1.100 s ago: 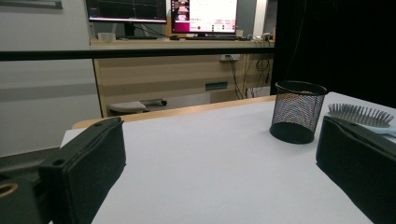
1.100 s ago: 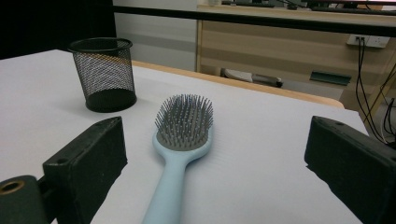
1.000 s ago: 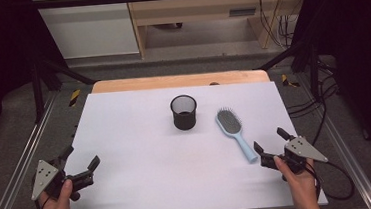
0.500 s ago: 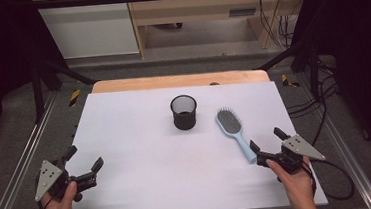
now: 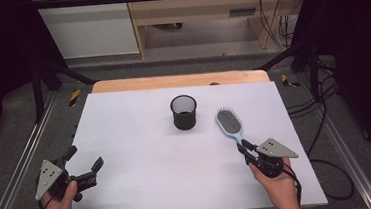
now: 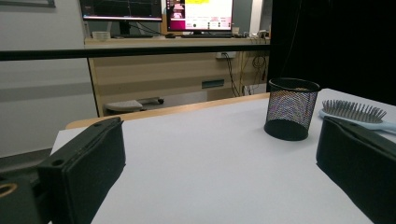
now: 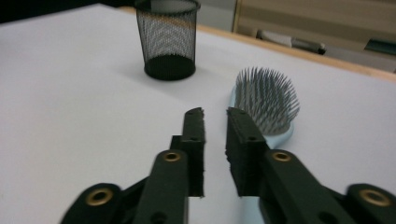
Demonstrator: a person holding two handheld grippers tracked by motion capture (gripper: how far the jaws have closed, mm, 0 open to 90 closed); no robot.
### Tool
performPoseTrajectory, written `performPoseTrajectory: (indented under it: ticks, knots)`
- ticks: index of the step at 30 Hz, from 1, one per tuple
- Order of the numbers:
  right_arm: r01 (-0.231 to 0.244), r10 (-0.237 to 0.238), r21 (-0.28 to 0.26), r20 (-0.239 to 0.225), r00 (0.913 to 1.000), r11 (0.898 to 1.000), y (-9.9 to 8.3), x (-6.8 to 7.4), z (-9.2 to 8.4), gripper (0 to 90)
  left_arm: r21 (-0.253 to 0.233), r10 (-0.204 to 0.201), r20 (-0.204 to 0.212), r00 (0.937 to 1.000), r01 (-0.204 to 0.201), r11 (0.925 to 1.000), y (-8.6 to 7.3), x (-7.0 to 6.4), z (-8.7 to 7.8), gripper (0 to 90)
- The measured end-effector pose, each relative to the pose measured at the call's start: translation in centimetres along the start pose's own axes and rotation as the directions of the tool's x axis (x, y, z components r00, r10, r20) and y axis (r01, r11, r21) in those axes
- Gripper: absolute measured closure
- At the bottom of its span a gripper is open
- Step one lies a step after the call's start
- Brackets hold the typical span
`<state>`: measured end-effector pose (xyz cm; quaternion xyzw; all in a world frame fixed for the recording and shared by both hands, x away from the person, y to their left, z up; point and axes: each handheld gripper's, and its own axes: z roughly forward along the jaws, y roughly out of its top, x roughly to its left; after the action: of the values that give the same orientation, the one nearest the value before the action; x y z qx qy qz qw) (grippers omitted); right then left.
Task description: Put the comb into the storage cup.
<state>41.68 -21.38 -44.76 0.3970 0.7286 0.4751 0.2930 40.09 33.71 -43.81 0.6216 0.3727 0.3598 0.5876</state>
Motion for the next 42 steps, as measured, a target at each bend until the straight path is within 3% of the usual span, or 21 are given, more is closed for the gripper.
performPoseTrajectory:
  ticks: [2, 3, 4, 5, 6, 8, 15, 16, 17, 19, 35, 42]
  knots:
    - [0.011, -0.01, 0.053, -0.006, 0.9999, 0.999, -0.4, 0.2, 0.3, 85.8, 0.001, 0.001, 0.0, 1.0, -0.001, 1.0, 0.0, 0.0, 0.0, 1.4]
    - [0.011, -0.01, 0.053, -0.006, 0.9999, 0.999, -0.4, 0.2, 0.3, 85.8, 0.001, 0.001, 0.0, 1.0, -0.001, 1.0, 0.0, 0.0, 0.0, 1.4]
    - [0.017, -0.017, 0.098, -0.006, 0.9998, 0.995, -0.7, 0.2, 0.5, 89.2, 0.002, 0.002, 0.0, 1.0, -0.002, 1.0, 0.0, 0.0, 0.0, 1.4]
    - [0.017, -0.017, 0.098, -0.006, 0.9998, 0.995, -0.7, 0.2, 0.5, 89.2, 0.002, 0.002, 0.0, 1.0, -0.002, 1.0, 0.0, 0.0, 0.0, 1.4]
    - [0.018, -0.017, 0.143, -0.009, 0.9998, 0.99, -1.1, 0.2, 0.7, 90.0, 0.003, 0.002, 0.001, 1.0, -0.002, 1.0, 0.0, -0.1, 0.1, 1.4]
    - [0.02, -0.018, 0.182, -0.016, 0.9997, 0.983, -1.3, 0.2, 0.9, 90.0, 0.005, 0.003, 0.004, 1.0, -0.003, 1.0, 0.0, -0.1, 0.1, 1.4]
    - [0.002, 0.002, 0.268, -0.013, 0.9999, 0.963, -1.9, 0.3, 1.3, 90.0, 0.004, 0.001, 0.001, 1.0, -0.001, 1.0, 0.0, -0.1, 0.1, 1.4]
    - [-0.007, 0.011, 0.296, -0.013, 0.9999, 0.955, -2.2, 0.3, 1.4, 90.0, 0.003, 0.001, 0.001, 1.0, -0.001, 1.0, 0.0, -0.1, 0.0, 1.4]
    - [-0.007, 0.011, 0.296, -0.013, 0.9999, 0.955, -2.2, 0.3, 1.4, 90.0, 0.003, 0.001, 0.001, 1.0, -0.001, 1.0, 0.0, -0.1, 0.0, 1.4]
    - [-0.015, 0.015, 0.327, 0.001, 0.9999, 0.945, -2.5, 0.1, 1.5, 90.0, 0.003, 0.002, 0.002, 1.0, -0.002, 1.0, 0.0, -0.1, 0.0, 1.4]
    - [-0.066, 0.04, 0.343, 0.081, 0.9959, 0.937, -2.7, -2.2, 0.9, 90.0, 0.007, 0.003, 0.006, 1.0, -0.003, 1.0, 0.0, -0.1, 0.1, 1.5]
    - [-0.103, 0.06, 0.321, 0.142, 0.9881, 0.941, -3.1, -4.3, 0.7, 90.0, 0.011, 0.0, 0.002, 1.0, 0.0, 0.9999, -0.1, -0.1, 0.2, 1.5]
